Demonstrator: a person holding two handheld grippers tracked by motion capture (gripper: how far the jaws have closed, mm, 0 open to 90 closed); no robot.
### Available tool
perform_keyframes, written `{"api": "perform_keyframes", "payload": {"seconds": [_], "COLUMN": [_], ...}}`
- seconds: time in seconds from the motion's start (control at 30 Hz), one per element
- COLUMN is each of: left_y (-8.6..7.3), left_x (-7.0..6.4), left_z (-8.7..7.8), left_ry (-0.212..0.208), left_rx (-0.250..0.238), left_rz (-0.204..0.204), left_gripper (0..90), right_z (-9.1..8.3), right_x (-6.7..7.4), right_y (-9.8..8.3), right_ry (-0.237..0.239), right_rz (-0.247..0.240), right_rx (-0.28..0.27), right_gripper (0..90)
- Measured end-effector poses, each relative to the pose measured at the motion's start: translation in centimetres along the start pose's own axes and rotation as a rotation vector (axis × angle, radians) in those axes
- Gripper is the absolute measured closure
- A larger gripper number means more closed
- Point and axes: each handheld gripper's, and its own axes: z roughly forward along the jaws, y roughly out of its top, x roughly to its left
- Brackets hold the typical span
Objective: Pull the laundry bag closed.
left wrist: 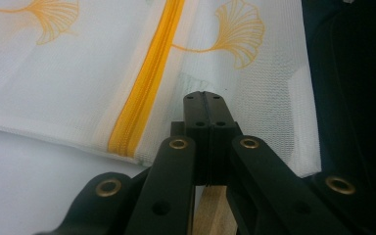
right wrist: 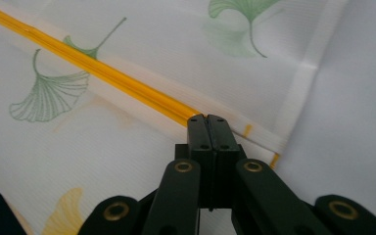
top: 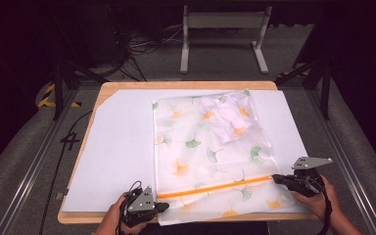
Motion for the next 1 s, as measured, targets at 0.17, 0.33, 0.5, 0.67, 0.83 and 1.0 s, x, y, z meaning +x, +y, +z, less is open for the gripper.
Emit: {"api": "perform_keyframes", "payload": {"seconds": [0.17, 0.33, 0.5, 0.67, 0.83, 1.0], "left_y": [0.0, 0.0, -0.2, -0.5, -0.6, -0.7], "left_x": [0.0, 0.1, 0.1, 0.3, 1.0, 1.6], "left_z": [0.0, 0.0, -0.1, -0.5, -1.6, -2.5], "left_ry": [-0.004, -0.007, -0.006, -0.01, 0.01, 0.061], "left_rx": [-0.004, -0.005, -0.016, -0.053, -0.098, -0.113], "left_rz": [-0.004, -0.008, -0.003, -0.029, -0.061, -0.072], "left_gripper": [90.0, 90.0, 90.0, 90.0, 90.0, 90.0], "right_z": [-0.6, -0.7, -0.7, -0.9, -0.9, -1.2], "right_x": [-0.6, -0.6, -0.5, -0.3, 0.1, 0.7], "right_y": [-0.3, -0.4, -0.4, -0.3, 0.0, 0.2], "right_ry": [-0.015, -0.014, 0.002, 0.012, 0.011, -0.011], "right_rz": [0.018, 0.02, 0.002, -0.007, -0.033, -0.066], "right_rx": [-0.008, -0.007, -0.025, -0.062, -0.084, -0.115], "right_gripper": [90.0, 90.0, 90.0, 89.6, 86.4, 81.3]}}
